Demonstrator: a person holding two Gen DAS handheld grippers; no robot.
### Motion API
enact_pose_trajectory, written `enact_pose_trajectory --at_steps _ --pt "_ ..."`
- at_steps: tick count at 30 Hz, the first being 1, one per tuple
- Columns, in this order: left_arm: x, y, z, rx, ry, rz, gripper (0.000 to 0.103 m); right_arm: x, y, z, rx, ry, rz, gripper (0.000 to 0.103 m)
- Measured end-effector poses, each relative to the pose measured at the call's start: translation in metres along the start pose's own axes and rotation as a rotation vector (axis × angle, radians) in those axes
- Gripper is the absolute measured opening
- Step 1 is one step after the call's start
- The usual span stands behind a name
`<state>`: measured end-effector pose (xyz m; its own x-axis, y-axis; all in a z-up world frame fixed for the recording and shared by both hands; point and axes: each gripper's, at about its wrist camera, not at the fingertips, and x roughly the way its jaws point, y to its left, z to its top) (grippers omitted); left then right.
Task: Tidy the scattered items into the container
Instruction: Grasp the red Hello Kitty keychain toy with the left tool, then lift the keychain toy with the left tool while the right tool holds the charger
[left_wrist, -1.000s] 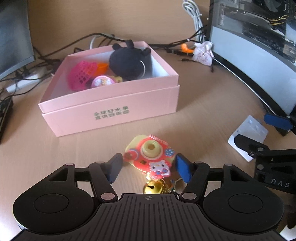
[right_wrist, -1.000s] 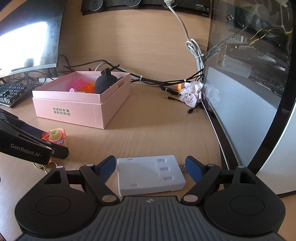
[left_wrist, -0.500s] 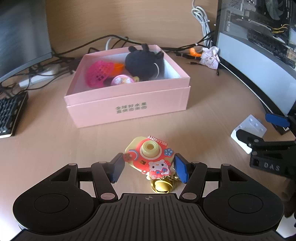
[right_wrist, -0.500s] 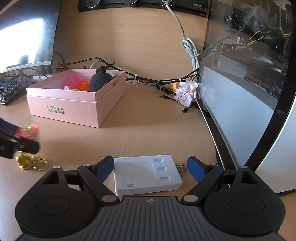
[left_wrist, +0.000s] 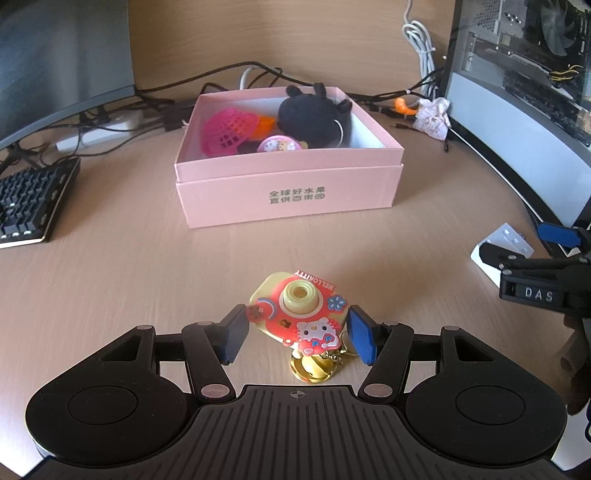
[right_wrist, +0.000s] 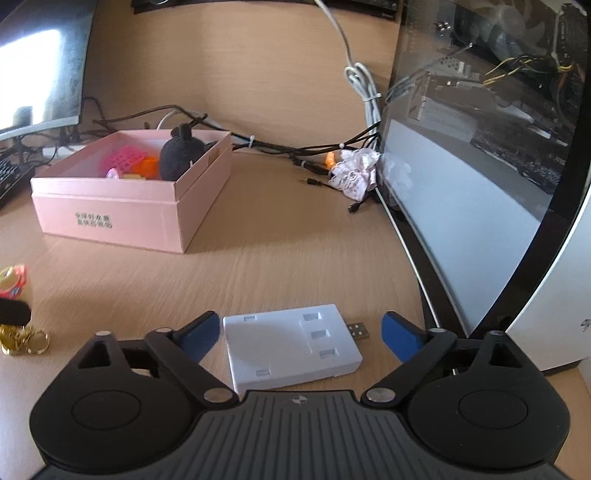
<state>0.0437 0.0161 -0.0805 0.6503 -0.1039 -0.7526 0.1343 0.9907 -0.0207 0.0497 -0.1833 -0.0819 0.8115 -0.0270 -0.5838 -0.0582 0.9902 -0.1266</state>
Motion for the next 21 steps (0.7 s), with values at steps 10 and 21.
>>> enact_pose_trajectory --at_steps 10,21 --pt "-0.005 0.007 -0.002 -0.005 -0.018 -0.011 0.064 -0.001 0.0 0.001 0.024 0.009 -0.025 0.101" --pt "-0.005 0.01 -0.006 -0.007 -0.01 -0.008 0.064 0.019 -0.001 0.007 -0.058 0.047 0.019 0.103"
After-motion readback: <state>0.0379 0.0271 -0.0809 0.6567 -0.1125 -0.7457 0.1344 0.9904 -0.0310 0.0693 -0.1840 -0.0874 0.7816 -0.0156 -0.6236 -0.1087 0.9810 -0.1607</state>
